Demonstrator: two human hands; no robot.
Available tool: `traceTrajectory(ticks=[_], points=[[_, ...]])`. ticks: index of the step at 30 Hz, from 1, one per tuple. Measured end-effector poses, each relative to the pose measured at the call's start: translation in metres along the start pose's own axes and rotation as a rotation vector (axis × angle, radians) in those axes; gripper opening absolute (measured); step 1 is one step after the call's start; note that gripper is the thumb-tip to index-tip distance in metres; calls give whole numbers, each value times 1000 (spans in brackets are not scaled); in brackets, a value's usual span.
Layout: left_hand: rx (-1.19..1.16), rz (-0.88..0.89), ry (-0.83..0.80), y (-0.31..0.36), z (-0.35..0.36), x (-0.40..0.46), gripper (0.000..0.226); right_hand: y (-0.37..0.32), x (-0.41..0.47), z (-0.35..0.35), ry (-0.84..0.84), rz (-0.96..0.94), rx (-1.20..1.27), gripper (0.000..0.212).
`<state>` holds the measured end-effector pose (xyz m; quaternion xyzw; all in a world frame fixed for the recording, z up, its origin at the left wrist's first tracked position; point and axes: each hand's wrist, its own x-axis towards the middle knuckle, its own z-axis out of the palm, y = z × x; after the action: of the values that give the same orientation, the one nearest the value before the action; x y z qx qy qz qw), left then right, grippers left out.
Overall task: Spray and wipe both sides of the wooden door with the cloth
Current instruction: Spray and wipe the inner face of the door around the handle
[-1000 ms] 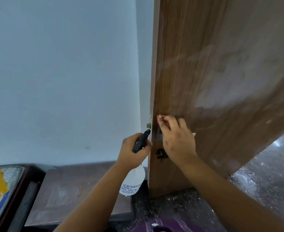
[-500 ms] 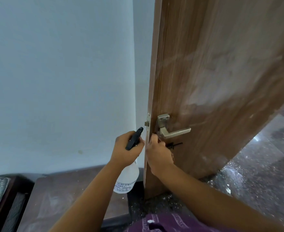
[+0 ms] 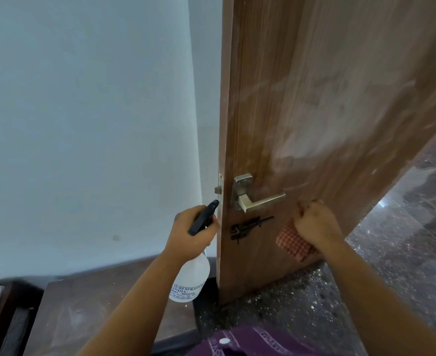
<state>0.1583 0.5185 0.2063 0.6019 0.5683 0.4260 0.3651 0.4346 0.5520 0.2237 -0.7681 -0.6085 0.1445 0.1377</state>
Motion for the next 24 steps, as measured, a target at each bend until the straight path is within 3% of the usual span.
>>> traceTrajectory(ticks=[3,8,13,18,24], points=[[28,53,-84,3,13,4,10,-14,-4,-33,192,-154,75,34],[91,-21,-143,8,22,14,32,-38,-12,-33,173,-275,145,42],[113,-90,-236,7,25,18,20,-37,-13,-18,142,-316,160,45],[132,-47,-232,5,27,18,16,-37,-15,-7,127,-402,150,47],[-23,32,-148,2,19,14,7,-60,-34,43,133,-548,93,47]])
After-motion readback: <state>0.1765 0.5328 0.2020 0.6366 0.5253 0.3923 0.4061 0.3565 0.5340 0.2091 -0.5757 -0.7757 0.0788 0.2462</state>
